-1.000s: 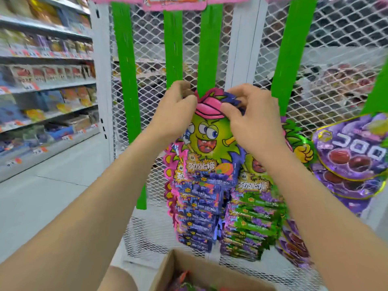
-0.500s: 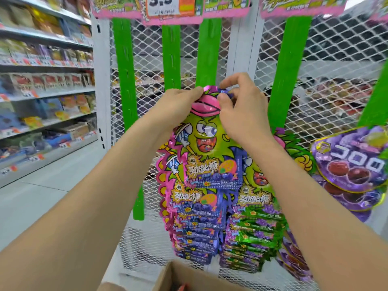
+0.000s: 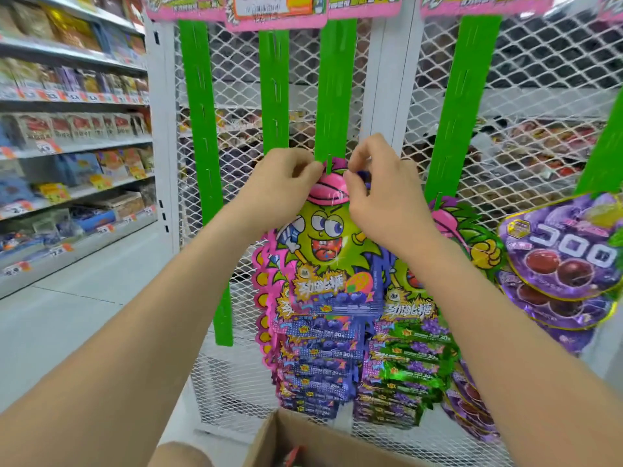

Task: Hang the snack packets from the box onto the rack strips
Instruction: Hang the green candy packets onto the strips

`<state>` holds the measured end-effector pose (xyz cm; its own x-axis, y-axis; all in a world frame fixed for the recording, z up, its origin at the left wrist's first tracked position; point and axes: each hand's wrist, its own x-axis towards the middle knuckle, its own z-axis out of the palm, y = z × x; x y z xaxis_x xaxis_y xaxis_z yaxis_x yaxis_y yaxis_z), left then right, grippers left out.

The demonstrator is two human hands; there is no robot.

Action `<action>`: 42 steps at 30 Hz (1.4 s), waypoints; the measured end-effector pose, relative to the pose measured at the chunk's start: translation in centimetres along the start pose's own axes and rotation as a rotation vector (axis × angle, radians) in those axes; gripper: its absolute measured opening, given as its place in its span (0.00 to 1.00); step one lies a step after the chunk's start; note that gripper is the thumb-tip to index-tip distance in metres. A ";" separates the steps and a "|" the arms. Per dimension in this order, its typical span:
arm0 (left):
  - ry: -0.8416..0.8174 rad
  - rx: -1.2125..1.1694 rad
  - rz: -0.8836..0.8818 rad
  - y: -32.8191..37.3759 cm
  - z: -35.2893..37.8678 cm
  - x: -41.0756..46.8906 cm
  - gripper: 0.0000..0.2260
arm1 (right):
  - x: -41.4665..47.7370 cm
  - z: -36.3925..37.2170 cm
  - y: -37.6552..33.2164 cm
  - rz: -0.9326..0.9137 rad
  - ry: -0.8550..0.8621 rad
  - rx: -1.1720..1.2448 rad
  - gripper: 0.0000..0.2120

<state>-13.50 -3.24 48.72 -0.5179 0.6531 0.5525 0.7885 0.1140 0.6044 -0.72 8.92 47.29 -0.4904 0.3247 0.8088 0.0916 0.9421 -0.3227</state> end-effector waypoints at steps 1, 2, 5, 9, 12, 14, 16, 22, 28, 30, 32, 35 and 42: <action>0.061 0.065 0.057 -0.5 0.4 -0.6 0.09 | -0.5 0.1 0.3 -0.020 0.031 -0.016 0.06; 0.129 0.147 0.106 -0.8 1.0 -1.4 0.12 | -1.0 0.1 0.4 -0.050 0.085 -0.060 0.07; 0.375 0.387 0.219 -1.9 2.6 -4.6 0.24 | -4.0 -0.6 0.0 -0.214 0.228 -0.139 0.08; 0.428 0.427 0.377 -3.9 5.9 -10.3 0.08 | -11.3 -0.6 0.3 -0.172 -0.176 -0.002 0.06; -0.086 0.509 0.275 -6.9 10.6 -14.9 0.09 | -16.5 1.1 3.0 0.069 -0.878 -0.097 0.05; -0.516 0.579 0.065 -9.1 14.5 -18.3 0.11 | -19.7 2.2 4.8 0.069 -1.238 -0.144 0.07; -0.819 0.569 -0.099 -12.6 18.8 -21.7 0.13 | -22.7 2.8 6.6 0.079 -1.408 -0.194 0.09; -1.226 0.336 -0.435 -18.9 29.3 -30.0 0.05 | -27.7 4.2 11.3 0.166 -1.595 -0.173 0.10; -0.993 0.158 -0.803 -23.2 36.1 -36.9 0.13 | -28.8 4.6 14.1 0.176 -1.573 -0.157 0.09; -0.898 0.039 -0.939 -22.3 37.0 -37.3 0.11 | -28.4 4.3 14.6 0.234 -1.582 -0.138 0.12; -0.844 -0.029 -1.000 -21.3 37.4 -37.2 0.07 | -28.2 4.3 15.2 0.267 -1.598 -0.121 0.17; -0.814 0.069 -0.949 -21.1 38.5 -37.6 0.09 | -28.1 4.4 15.4 0.278 -1.623 -0.128 0.20; -0.721 -0.155 -1.192 -20.5 38.7 -38.1 0.14 | -27.5 4.5 14.6 0.292 -1.631 -0.148 0.21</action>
<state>2.90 -1.49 -6.99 -0.5220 0.4641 -0.7156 -0.0680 0.8137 0.5773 10.20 13.31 18.10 -0.7657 0.1466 -0.6263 0.3664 0.8997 -0.2373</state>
